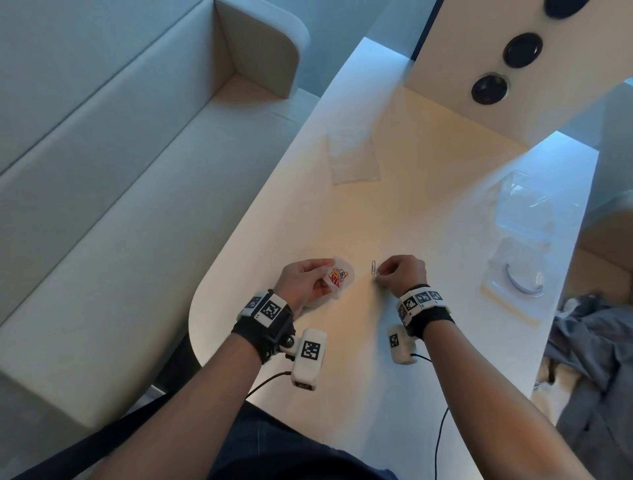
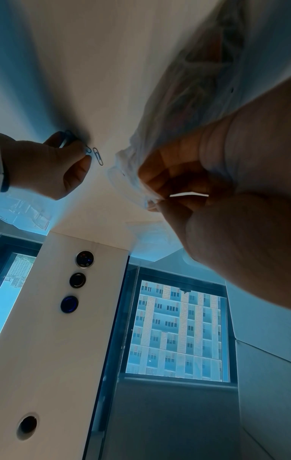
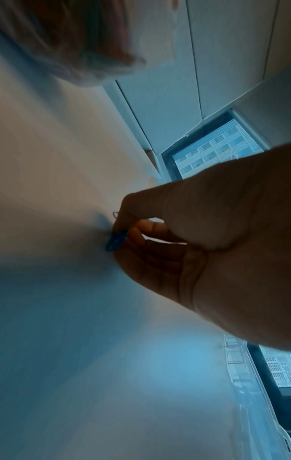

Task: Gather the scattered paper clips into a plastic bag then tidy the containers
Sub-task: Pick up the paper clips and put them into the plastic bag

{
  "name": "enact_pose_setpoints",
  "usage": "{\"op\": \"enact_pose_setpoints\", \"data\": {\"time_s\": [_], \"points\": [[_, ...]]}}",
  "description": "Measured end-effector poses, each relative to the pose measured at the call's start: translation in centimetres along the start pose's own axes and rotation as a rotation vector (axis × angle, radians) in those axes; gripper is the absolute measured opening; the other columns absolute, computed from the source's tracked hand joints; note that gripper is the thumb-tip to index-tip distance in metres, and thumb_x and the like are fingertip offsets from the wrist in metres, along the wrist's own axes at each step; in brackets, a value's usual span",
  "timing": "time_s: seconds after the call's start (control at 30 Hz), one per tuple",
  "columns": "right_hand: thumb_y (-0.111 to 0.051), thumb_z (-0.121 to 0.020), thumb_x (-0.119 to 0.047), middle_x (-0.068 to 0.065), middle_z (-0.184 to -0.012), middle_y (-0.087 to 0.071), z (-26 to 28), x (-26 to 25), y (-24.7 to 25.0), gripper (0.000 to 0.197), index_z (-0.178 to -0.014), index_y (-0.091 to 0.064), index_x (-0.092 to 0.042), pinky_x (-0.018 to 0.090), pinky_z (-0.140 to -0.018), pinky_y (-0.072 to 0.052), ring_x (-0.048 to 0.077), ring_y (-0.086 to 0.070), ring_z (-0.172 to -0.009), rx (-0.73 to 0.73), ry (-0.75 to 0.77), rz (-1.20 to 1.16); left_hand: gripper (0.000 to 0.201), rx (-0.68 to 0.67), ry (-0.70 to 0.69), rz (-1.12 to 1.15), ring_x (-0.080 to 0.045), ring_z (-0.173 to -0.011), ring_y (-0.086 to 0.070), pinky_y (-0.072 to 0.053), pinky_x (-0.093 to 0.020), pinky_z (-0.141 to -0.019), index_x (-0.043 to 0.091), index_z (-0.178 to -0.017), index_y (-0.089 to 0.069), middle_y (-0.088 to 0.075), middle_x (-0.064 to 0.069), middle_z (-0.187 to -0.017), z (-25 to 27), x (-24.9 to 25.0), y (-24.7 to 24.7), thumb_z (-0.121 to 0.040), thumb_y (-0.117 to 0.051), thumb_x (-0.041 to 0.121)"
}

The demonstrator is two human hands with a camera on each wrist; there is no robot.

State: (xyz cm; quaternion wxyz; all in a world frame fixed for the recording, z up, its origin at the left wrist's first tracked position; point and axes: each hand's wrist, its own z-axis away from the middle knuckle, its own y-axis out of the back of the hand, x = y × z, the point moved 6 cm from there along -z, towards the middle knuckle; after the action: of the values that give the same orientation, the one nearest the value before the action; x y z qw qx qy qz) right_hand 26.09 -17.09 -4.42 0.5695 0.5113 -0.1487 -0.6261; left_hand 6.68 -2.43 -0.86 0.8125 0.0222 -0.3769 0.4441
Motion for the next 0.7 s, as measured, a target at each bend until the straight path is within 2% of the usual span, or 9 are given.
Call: {"op": "enact_pose_setpoints", "data": {"time_s": [0.13,0.27,0.33,0.43,0.47,0.53,0.6,0.67,0.7], "points": [[-0.075,-0.067,-0.014,-0.008,-0.070,-0.070,0.8,0.4,-0.1,0.009,-0.072,-0.073,-0.021,0.023,-0.072,-0.051,0.013,-0.064,-0.069,0.051,0.033,0.024,0.014,-0.006,0.005,-0.005,-0.029,-0.096,-0.066,-0.053,-0.039,-0.091,0.011,-0.094,-0.072,-0.068,-0.021,-0.108,0.0,0.1,-0.1,-0.091,-0.060,0.004],[-0.074,-0.071,-0.013,-0.003,-0.074,-0.071,1.3,1.3,-0.3,0.013,-0.081,-0.076,-0.021,0.023,-0.074,-0.051,0.012,-0.064,-0.071,0.066,-0.030,-0.203,0.014,-0.009,0.005,-0.016,-0.029,-0.095,-0.065,-0.054,-0.037,-0.089,0.010,-0.094,-0.072,-0.068,-0.021,-0.107,0.0,0.2,-0.1,-0.091,-0.060,0.004],[-0.072,-0.076,-0.012,-0.001,-0.081,-0.073,1.5,2.2,-0.8,0.020,-0.094,-0.077,-0.020,0.024,-0.079,-0.052,0.012,-0.066,-0.076,0.042,-0.134,-0.413,0.013,-0.006,0.011,-0.021,-0.028,-0.095,-0.065,-0.054,-0.036,-0.087,0.011,-0.094,-0.072,-0.069,-0.019,-0.106,0.0,0.2,-0.1,-0.091,-0.061,0.005],[-0.068,-0.082,-0.001,0.008,-0.092,-0.073,1.5,2.9,-2.1,0.027,-0.108,-0.072,-0.010,0.026,-0.082,-0.054,0.016,-0.066,-0.081,-0.004,-0.276,-0.944,0.014,-0.005,0.017,-0.029,-0.028,-0.094,-0.066,-0.056,-0.032,-0.081,0.010,-0.098,-0.072,-0.068,-0.021,-0.111,0.0,0.3,-0.1,-0.090,-0.061,0.005],[-0.065,-0.084,0.002,0.009,-0.092,-0.071,1.6,2.7,-2.4,0.028,-0.109,-0.070,-0.008,0.025,-0.080,-0.053,0.016,-0.064,-0.079,-0.021,-0.323,-1.066,0.014,-0.005,0.015,-0.027,-0.027,-0.092,-0.066,-0.057,-0.029,-0.077,0.008,-0.100,-0.071,-0.067,-0.021,-0.110,0.0,0.4,-0.1,-0.091,-0.061,0.005],[-0.052,-0.089,0.006,0.008,-0.080,-0.062,1.6,2.3,-2.8,0.028,-0.110,-0.067,-0.006,0.023,-0.068,-0.048,0.016,-0.053,-0.067,-0.053,-0.413,-1.180,0.015,-0.006,0.005,-0.026,-0.026,-0.089,-0.064,-0.057,-0.023,-0.067,0.005,-0.103,-0.069,-0.066,-0.020,-0.107,0.0,0.6,-0.2,-0.091,-0.060,0.004],[-0.042,-0.092,0.003,0.006,-0.068,-0.049,1.7,2.2,-3.0,0.030,-0.110,-0.065,-0.001,0.025,-0.058,-0.038,0.016,-0.041,-0.059,-0.065,-0.493,-1.236,0.016,-0.013,0.002,-0.025,-0.025,-0.089,-0.064,-0.057,-0.022,-0.066,0.004,-0.104,-0.069,-0.066,-0.021,-0.108,0.0,0.8,-0.3,-0.091,-0.060,0.004],[-0.044,-0.092,-0.006,0.005,-0.065,-0.044,1.4,2.1,-3.1,0.027,-0.105,-0.067,0.001,0.026,-0.054,-0.032,0.016,-0.035,-0.055,-0.061,-0.509,-1.213,0.016,-0.018,0.003,-0.024,-0.026,-0.090,-0.064,-0.058,-0.023,-0.069,0.003,-0.104,-0.068,-0.066,-0.022,-0.108,0.0,0.8,-0.4,-0.091,-0.060,0.004],[-0.051,-0.091,-0.012,0.004,-0.065,-0.045,1.2,2.0,-2.8,0.022,-0.098,-0.070,-0.003,0.027,-0.053,-0.034,0.016,-0.037,-0.054,-0.052,-0.487,-1.111,0.016,-0.018,0.004,-0.022,-0.026,-0.091,-0.064,-0.058,-0.024,-0.070,0.004,-0.104,-0.069,-0.066,-0.021,-0.108,-0.1,0.8,-0.4,-0.091,-0.060,0.004]]}}
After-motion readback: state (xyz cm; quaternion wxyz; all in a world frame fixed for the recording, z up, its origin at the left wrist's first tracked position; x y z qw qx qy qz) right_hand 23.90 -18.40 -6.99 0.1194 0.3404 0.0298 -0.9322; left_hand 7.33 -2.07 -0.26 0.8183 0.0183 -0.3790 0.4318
